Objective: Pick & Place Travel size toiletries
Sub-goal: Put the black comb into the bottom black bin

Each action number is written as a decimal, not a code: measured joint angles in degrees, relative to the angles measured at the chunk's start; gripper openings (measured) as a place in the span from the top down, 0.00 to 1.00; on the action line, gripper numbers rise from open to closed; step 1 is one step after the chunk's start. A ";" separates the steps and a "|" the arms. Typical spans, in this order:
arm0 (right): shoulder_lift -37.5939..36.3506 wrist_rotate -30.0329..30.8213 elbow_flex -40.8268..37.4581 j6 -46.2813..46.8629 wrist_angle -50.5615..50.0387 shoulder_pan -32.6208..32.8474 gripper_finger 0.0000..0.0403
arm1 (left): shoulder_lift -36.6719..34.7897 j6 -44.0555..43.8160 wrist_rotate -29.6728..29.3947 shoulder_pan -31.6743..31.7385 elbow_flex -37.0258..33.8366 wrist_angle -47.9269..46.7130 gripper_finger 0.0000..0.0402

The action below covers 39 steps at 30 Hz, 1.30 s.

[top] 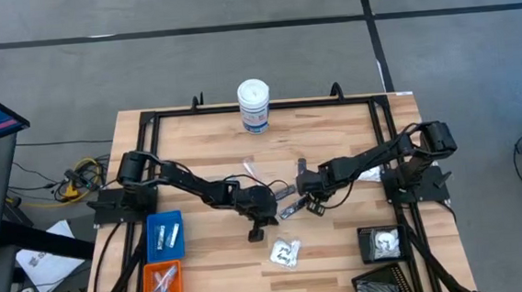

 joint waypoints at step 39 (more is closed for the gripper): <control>1.33 -6.93 8.09 -15.95 23.26 0.95 1.00 | -19.05 -20.00 8.07 -9.22 -19.82 -9.74 1.00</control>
